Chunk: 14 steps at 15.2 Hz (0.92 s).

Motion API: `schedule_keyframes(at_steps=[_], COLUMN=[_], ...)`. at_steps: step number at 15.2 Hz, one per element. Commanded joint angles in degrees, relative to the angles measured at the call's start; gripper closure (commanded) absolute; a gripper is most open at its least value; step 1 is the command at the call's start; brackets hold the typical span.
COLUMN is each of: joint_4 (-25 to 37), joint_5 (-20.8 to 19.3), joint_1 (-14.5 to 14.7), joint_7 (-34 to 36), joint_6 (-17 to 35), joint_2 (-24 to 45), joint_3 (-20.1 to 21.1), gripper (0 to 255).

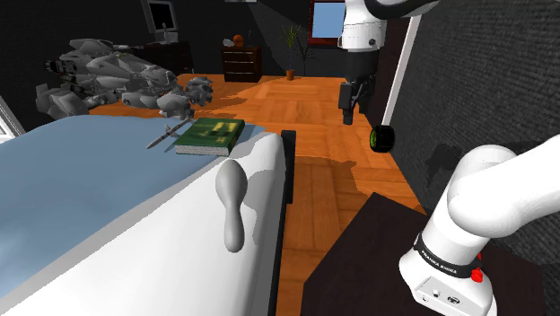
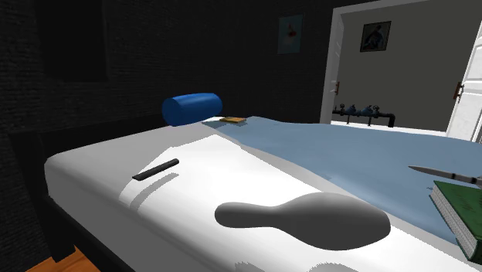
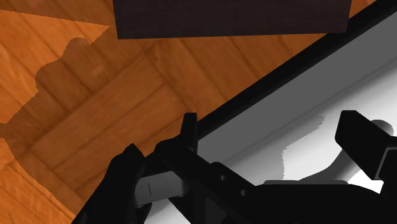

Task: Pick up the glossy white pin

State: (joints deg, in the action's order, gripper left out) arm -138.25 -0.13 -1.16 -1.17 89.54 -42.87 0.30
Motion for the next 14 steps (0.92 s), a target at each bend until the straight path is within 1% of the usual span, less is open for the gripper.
schedule_keyframes(at_steps=[1, 7, 11, 14], joint_4=[0.0, -4.1, -4.9, -4.4], joint_5=[0.0, 4.2, 6.2, 6.9], joint_1=[0.0, 0.9, 1.3, 1.2], joint_7=[0.0, 10.4, 17.3, 22.5], joint_6=[0.0, 10.2, 17.4, 22.8], joint_2=[0.0, 4.8, 10.2, 15.2], joint_3=[0.0, 6.7, 11.1, 14.4], gripper=[0, 0, 0, 0])
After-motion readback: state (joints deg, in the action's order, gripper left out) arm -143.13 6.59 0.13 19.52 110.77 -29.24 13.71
